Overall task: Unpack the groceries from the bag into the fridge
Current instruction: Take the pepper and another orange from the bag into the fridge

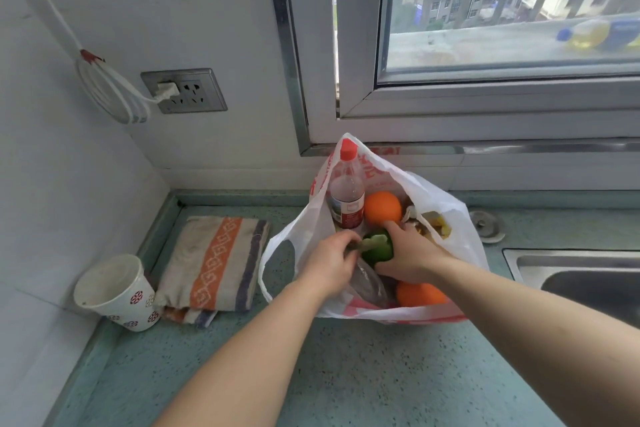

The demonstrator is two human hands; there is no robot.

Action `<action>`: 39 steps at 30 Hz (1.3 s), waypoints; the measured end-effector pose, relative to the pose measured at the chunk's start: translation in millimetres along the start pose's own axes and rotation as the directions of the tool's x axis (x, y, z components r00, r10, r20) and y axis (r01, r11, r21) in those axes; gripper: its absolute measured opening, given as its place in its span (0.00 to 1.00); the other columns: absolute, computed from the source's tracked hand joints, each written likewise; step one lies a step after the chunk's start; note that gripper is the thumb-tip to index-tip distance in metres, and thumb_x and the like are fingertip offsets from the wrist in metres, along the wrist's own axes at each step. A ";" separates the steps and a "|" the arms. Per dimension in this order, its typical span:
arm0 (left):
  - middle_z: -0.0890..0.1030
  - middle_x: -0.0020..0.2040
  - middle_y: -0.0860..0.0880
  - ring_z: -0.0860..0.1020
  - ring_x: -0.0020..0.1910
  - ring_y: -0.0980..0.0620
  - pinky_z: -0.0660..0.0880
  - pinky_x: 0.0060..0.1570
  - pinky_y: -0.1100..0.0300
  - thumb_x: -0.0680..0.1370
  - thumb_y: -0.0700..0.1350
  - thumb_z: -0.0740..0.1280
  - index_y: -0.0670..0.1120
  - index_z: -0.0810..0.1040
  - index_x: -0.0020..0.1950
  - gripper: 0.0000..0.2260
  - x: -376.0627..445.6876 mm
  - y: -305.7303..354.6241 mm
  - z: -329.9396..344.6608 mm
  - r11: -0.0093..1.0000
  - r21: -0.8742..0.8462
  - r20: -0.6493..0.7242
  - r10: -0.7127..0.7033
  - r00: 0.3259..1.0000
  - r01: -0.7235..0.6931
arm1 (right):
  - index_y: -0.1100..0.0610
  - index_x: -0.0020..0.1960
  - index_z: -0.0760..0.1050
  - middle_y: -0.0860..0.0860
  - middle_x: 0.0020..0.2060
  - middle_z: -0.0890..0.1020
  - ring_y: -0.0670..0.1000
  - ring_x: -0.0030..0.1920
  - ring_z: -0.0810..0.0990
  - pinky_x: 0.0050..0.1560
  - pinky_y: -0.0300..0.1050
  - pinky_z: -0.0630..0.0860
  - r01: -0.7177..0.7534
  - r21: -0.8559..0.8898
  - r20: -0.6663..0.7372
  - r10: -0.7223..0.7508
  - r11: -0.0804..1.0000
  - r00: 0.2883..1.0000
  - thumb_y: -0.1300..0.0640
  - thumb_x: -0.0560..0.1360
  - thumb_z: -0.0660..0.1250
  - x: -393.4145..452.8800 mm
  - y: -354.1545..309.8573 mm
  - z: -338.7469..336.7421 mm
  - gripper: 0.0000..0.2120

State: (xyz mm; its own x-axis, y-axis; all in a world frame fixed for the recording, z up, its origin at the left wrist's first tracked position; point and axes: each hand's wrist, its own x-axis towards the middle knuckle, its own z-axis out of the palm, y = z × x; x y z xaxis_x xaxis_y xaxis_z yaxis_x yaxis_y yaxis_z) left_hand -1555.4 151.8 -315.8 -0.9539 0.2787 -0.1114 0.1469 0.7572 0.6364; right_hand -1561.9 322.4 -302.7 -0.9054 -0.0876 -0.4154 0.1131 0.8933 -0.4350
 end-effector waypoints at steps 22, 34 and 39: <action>0.80 0.48 0.48 0.78 0.42 0.49 0.73 0.37 0.57 0.83 0.47 0.56 0.50 0.67 0.65 0.11 -67.7 123.3 -49.5 0.997 -0.035 -0.462 0.047 0.885 -0.072 | 0.51 0.63 0.66 0.54 0.54 0.77 0.53 0.52 0.81 0.49 0.53 0.82 0.183 0.683 -0.232 -0.027 0.707 0.972 0.49 0.72 0.72 -122.3 31.4 -106.7 0.24; 0.79 0.45 0.51 0.77 0.41 0.53 0.72 0.38 0.63 0.83 0.48 0.56 0.50 0.72 0.63 0.11 -112.9 198.6 -90.6 0.967 -0.064 -0.589 0.162 0.791 -0.246 | 0.52 0.62 0.65 0.51 0.51 0.74 0.51 0.50 0.79 0.42 0.45 0.82 0.327 0.592 -0.419 -0.065 0.736 0.905 0.51 0.71 0.74 -223.0 27.4 -171.4 0.25; 0.79 0.39 0.52 0.76 0.37 0.55 0.74 0.36 0.63 0.83 0.49 0.57 0.51 0.74 0.57 0.08 -121.3 213.7 -79.6 0.941 -0.063 -0.520 0.253 0.816 -0.332 | 0.52 0.64 0.66 0.52 0.52 0.75 0.52 0.51 0.80 0.41 0.45 0.81 0.303 0.586 -0.511 0.053 0.752 0.858 0.50 0.72 0.73 -269.8 38.6 -166.2 0.24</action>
State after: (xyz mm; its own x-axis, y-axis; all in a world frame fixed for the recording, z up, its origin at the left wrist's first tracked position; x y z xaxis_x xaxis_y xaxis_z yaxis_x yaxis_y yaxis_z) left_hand -1429.2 232.8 -105.5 -0.8771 0.1113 0.4672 0.4384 0.5827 0.6843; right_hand -1381.2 453.8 -74.6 -0.9800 0.1971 0.0285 0.0509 0.3864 -0.9209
